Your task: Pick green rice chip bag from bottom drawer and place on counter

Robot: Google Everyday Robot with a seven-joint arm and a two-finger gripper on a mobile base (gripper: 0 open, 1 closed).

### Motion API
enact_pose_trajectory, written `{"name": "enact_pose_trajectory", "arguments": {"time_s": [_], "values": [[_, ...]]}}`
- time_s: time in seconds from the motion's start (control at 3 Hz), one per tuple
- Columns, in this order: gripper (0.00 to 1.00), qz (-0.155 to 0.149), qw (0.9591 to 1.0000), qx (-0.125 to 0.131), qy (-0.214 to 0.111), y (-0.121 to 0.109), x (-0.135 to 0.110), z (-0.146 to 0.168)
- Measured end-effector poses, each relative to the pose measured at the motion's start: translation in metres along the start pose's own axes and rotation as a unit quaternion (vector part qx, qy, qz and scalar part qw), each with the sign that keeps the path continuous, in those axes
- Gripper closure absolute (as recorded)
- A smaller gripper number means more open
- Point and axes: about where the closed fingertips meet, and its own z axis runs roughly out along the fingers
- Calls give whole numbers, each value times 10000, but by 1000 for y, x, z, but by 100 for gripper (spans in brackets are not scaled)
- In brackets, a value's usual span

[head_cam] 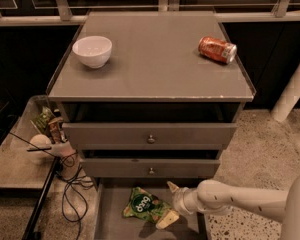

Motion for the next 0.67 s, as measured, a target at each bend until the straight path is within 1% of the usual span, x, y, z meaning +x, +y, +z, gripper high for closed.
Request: {"name": "enact_pose_trajectory", "arguments": {"time_s": [0.67], "values": [[0, 160, 9997, -203, 1, 7, 26, 31]]}}
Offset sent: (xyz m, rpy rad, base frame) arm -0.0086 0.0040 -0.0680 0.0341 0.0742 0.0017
